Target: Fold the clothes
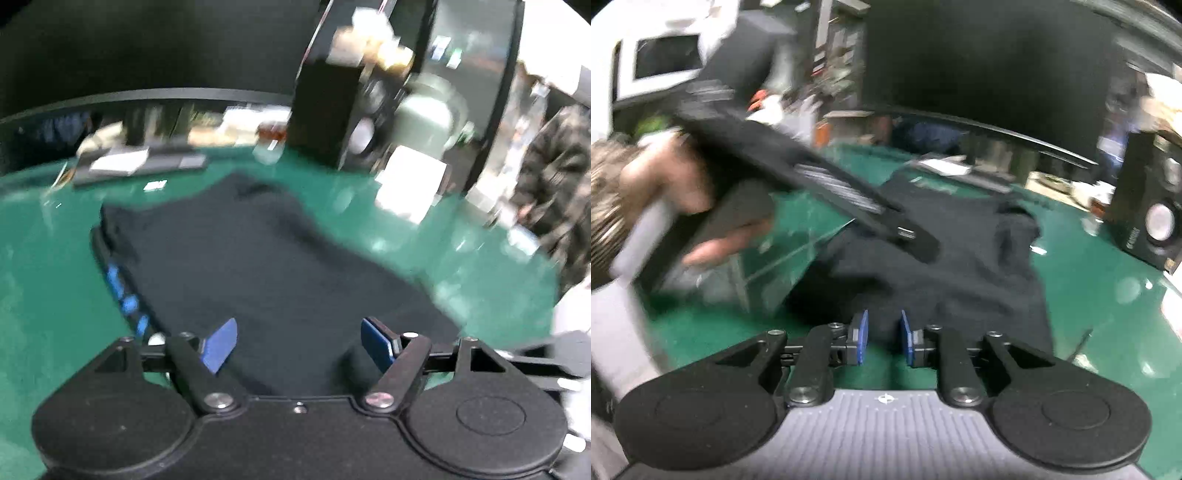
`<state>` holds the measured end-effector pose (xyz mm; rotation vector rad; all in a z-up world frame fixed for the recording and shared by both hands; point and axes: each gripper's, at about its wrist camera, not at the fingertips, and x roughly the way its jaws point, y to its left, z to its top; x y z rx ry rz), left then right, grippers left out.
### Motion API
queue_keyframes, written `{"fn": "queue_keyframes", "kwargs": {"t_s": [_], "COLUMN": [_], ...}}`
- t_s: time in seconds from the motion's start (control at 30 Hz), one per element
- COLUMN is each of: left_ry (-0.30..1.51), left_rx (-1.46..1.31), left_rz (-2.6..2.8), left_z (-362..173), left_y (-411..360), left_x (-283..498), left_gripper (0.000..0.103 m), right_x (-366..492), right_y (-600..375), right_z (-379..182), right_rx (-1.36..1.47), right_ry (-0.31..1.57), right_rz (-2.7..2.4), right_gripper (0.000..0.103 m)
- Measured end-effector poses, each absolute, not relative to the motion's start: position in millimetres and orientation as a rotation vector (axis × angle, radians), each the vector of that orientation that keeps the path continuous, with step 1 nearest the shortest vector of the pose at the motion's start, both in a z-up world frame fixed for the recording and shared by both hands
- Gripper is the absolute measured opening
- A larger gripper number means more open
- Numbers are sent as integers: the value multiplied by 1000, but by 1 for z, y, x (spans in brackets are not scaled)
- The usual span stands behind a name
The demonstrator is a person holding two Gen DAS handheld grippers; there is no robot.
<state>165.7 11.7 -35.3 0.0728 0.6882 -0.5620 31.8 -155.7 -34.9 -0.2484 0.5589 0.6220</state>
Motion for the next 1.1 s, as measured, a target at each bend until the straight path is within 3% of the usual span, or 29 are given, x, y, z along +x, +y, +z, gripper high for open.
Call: {"fn": "queue_keyframes", "kwargs": {"t_s": [0.33, 0.67, 1.1], "left_ry": [629, 743, 687], "left_rx": [-51, -33, 2], "left_rz": [-627, -667, -707], "left_z": [-3, -34, -41], "left_y": [-7, -49, -42], "left_x": [199, 253, 242], "left_gripper": [81, 80, 81], "right_x": [47, 97, 91], "right_y": [-221, -228, -204], "right_z": [9, -12, -25], "right_rx": [-54, -110, -158], "right_ry": [438, 533, 557], "right_rz": [470, 436, 417], "right_gripper": [30, 30, 39]}}
